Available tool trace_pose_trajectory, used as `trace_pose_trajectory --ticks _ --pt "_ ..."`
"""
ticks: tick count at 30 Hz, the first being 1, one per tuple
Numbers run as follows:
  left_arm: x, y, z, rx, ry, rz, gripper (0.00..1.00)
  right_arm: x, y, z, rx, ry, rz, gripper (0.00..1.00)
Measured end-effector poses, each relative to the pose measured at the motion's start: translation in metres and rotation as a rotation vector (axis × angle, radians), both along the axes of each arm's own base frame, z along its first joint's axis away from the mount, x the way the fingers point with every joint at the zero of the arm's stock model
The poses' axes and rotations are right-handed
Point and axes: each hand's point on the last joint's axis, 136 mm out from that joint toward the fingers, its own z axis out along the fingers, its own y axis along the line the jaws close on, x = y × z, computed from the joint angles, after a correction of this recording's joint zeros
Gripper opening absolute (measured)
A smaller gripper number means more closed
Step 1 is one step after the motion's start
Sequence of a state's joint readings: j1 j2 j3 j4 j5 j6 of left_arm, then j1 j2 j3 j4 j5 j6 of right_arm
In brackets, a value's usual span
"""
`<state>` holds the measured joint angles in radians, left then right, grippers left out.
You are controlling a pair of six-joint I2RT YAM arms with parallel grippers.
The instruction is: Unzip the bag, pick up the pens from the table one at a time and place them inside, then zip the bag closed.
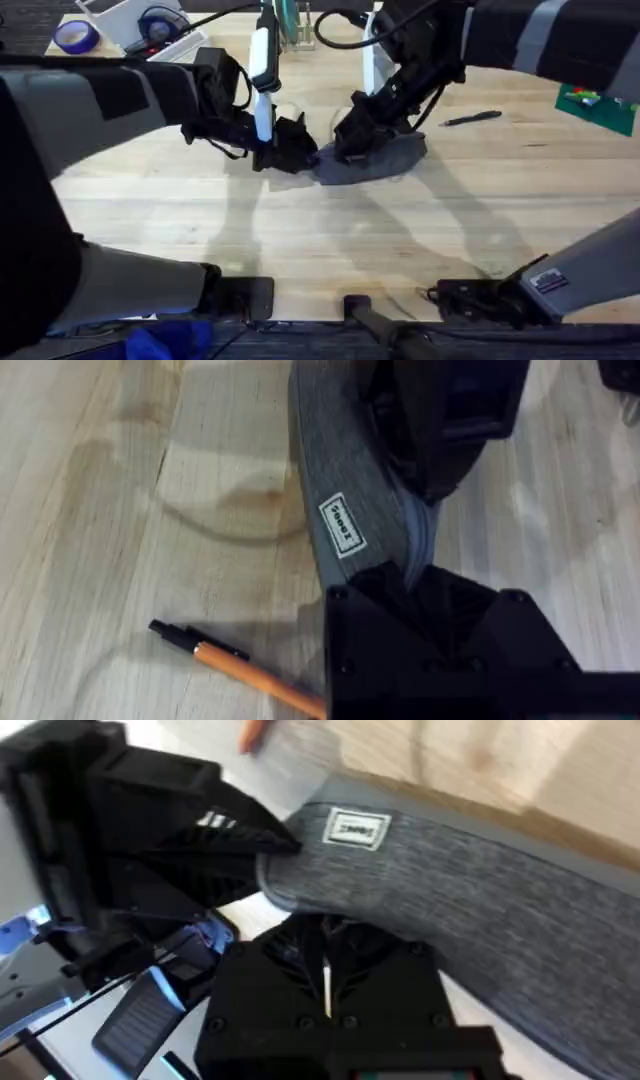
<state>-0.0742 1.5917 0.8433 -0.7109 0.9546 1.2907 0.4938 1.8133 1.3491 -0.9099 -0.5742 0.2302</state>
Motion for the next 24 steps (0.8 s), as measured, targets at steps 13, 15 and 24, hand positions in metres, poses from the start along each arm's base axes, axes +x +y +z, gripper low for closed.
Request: trace_pose_trajectory --ticks 13,15,24 --pt "0.0 0.001 0.0 0.003 -0.001 0.001 0.042 0.001 0.022 0.016 0.153 0.002 0.027 0.033" --pt "0.0 0.001 0.0 0.003 -0.001 0.001 0.042 0.0 0.026 0.019 0.173 0.003 0.033 0.032" --pt "0.001 0.001 -0.001 0.004 -0.001 0.004 0.042 -0.005 0.047 0.029 0.256 -0.019 0.085 0.033"
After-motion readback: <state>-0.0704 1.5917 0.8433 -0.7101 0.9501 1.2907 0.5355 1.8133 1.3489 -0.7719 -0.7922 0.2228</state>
